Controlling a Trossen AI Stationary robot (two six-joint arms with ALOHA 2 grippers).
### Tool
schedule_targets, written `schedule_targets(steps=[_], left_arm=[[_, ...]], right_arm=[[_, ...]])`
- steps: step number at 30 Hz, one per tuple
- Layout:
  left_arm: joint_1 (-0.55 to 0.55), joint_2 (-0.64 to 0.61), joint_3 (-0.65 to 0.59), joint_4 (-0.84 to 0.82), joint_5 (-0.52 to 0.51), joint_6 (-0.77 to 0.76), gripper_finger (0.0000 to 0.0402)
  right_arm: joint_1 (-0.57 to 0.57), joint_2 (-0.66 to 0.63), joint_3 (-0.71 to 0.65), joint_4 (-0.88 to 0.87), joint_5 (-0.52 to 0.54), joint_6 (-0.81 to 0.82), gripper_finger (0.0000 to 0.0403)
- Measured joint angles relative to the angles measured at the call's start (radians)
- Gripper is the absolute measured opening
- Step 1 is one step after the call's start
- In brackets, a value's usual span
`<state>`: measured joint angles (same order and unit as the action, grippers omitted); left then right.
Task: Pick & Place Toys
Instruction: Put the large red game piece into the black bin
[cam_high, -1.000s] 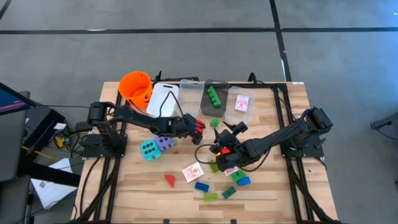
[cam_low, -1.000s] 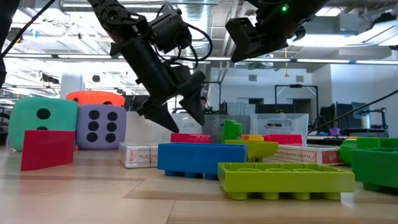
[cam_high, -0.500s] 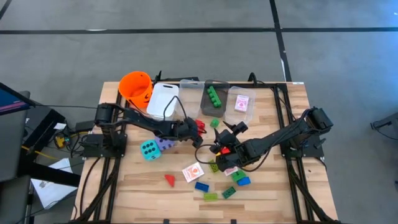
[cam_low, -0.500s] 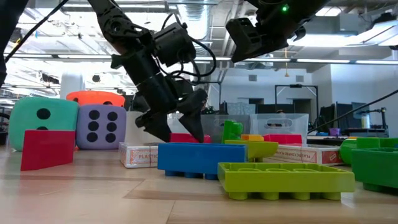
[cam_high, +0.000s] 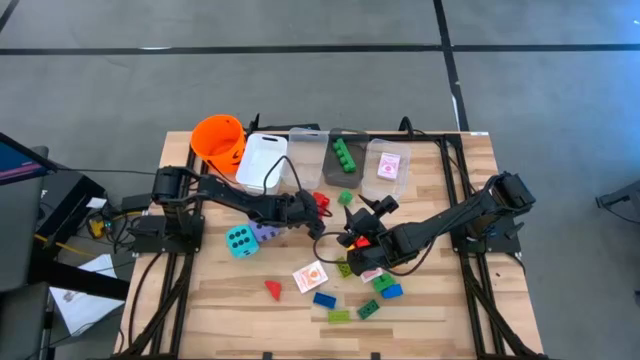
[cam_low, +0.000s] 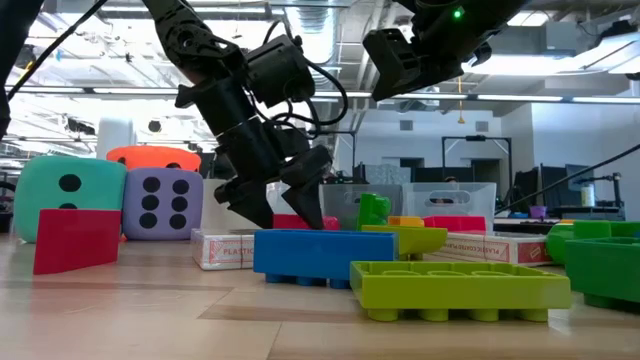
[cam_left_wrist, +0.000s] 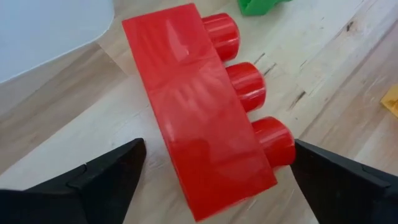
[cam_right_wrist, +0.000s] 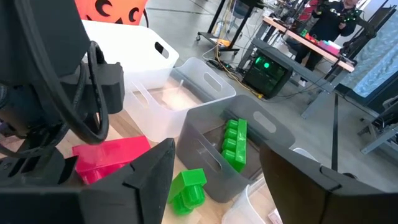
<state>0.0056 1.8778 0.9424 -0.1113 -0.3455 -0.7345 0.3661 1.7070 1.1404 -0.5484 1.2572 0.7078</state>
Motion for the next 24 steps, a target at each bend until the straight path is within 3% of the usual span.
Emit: schedule_targets(steps=[14, 24], left_arm=[[-0.018, 0.001, -0.006, -0.031, -0.058, 0.013, 0.0250], [-0.083, -0.006, -0.008, -0.022, -0.073, 0.129, 0.0266]], right_arm=[[0.029, 0.000, 0.000, -0.044, -0.003, 0.075, 0.0232], [0.056, 0.000, 0.000, -0.062, 0.005, 0.118, 0.0232]])
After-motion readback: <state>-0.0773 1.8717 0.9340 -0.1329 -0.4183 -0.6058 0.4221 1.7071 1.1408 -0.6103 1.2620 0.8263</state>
